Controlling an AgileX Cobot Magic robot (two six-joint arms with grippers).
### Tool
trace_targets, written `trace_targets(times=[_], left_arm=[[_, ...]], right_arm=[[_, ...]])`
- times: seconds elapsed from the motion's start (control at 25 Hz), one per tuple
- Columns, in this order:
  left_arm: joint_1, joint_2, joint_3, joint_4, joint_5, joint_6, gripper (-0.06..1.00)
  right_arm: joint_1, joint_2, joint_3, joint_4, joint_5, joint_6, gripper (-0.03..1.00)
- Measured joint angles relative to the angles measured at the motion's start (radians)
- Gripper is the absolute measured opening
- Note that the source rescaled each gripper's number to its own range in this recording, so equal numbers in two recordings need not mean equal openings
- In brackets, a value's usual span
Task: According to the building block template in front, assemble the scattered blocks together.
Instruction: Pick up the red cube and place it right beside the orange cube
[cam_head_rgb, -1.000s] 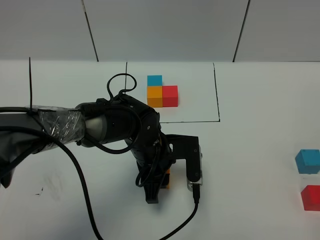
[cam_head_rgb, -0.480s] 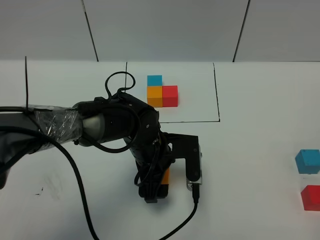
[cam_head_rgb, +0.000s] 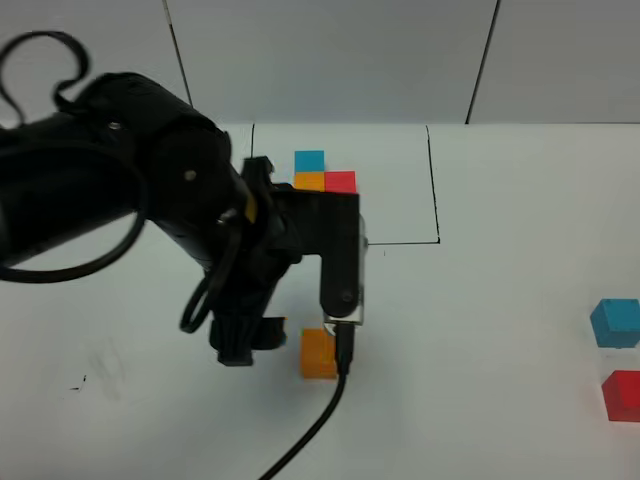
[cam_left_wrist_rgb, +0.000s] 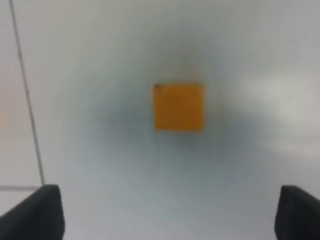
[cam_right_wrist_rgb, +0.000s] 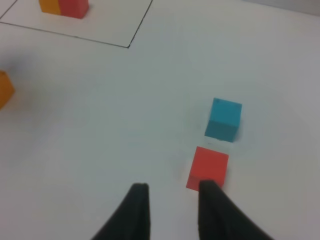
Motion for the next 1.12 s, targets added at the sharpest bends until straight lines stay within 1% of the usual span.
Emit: trace_targets(times=[0.04, 0.2, 0.24, 0.32, 0.4, 0.44, 0.48, 0.68, 0.76, 0.88, 1.0, 1.12], left_arm=[[0.0, -0.039, 0.0, 0.045, 0.022, -0.045, 0.76], [0.0, -0.178, 0.0, 0.302, 0.119, -0.322, 0.6], [0.0, -0.208, 0.0, 0.359, 0.152, -0.393, 0.57], [0.0, -0.284, 0.0, 0.477, 0.225, -0.498, 0.54], [0.0, -0.355, 0.0, 0.546, 0.283, -0.565, 0.53], [0.0, -0.394, 0.0, 0.569, 0.283, -0.582, 0.52], [0.0, -0.436, 0.0, 0.583, 0.284, -0.604, 0.52], [0.0, -0.659, 0.0, 0.587, 0.286, -0.743, 0.52], [0.0, -0.777, -0.001, 0.587, 0.287, -0.774, 0.52], [0.0, -0.919, -0.001, 0.572, 0.287, -0.774, 0.52], [0.003, -1.038, 0.006, 0.512, 0.287, -0.752, 0.52], [0.055, -1.113, 0.069, 0.447, 0.287, -0.717, 0.51]], right_arm=[[0.0, 0.0, 0.0, 0.0, 0.0, 0.0, 0.0], [0.0, 0.0, 0.0, 0.0, 0.0, 0.0, 0.0], [0.0, 0.0, 0.0, 0.0, 0.0, 0.0, 0.0], [0.0, 0.0, 0.0, 0.0, 0.0, 0.0, 0.0], [0.0, 0.0, 0.0, 0.0, 0.0, 0.0, 0.0], [0.0, 0.0, 0.0, 0.0, 0.0, 0.0, 0.0], [0.0, 0.0, 0.0, 0.0, 0.0, 0.0, 0.0], [0.0, 0.0, 0.0, 0.0, 0.0, 0.0, 0.0], [0.0, 0.0, 0.0, 0.0, 0.0, 0.0, 0.0], [0.0, 0.0, 0.0, 0.0, 0.0, 0.0, 0.0], [0.0, 0.0, 0.0, 0.0, 0.0, 0.0, 0.0], [0.0, 0.0, 0.0, 0.0, 0.0, 0.0, 0.0]])
